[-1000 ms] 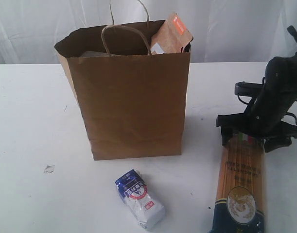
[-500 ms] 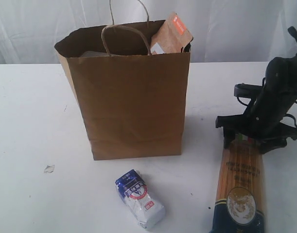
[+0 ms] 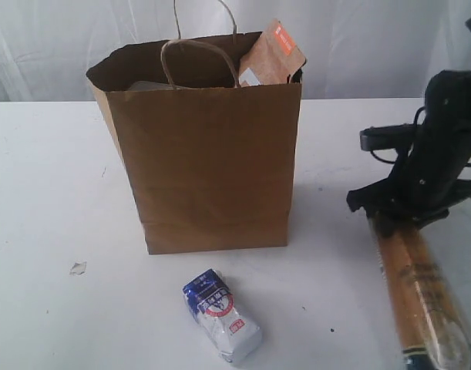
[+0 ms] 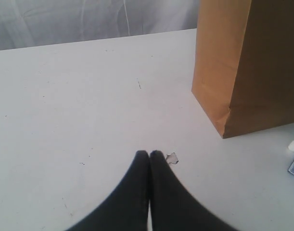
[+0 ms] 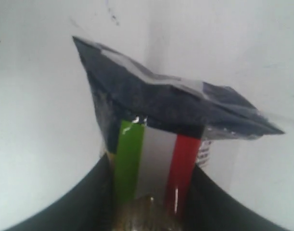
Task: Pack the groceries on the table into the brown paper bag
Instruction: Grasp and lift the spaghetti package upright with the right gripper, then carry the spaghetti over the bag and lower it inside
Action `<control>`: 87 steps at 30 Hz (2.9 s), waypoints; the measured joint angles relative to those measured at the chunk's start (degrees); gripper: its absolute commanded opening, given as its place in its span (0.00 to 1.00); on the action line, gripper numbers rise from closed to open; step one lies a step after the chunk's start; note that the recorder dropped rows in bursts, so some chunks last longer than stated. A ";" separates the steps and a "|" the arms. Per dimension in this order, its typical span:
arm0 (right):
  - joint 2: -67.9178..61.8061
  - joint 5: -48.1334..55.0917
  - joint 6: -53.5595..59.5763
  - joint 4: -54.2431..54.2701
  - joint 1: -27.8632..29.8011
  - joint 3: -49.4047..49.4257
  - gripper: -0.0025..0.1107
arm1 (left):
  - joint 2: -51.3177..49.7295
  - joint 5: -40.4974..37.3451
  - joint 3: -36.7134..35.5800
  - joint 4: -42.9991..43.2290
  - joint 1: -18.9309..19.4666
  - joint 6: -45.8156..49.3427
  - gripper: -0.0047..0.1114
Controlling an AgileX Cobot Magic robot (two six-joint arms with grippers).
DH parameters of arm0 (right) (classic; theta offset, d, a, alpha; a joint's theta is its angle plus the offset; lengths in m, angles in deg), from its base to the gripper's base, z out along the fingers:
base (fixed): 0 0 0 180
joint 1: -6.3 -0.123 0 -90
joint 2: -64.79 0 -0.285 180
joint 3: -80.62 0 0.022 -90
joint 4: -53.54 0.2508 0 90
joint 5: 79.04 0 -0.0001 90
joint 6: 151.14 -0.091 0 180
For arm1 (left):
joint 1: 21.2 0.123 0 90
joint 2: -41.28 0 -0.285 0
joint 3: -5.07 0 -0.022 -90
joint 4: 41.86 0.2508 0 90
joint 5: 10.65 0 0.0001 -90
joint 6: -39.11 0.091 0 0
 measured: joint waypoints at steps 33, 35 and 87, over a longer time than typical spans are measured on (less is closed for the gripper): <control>34.27 -11.52 28.57 25.84 1.07 -15.24 0.02 | 0.00 -2.65 -0.02 0.68 0.00 0.00 0.04; 33.01 -12.40 31.59 32.45 1.07 -18.48 0.02 | 0.00 -2.90 -0.02 0.77 0.00 0.00 0.04; 4.22 -26.75 67.80 57.64 -21.21 -40.38 0.02 | 0.00 -2.06 -0.02 0.90 0.00 0.22 0.04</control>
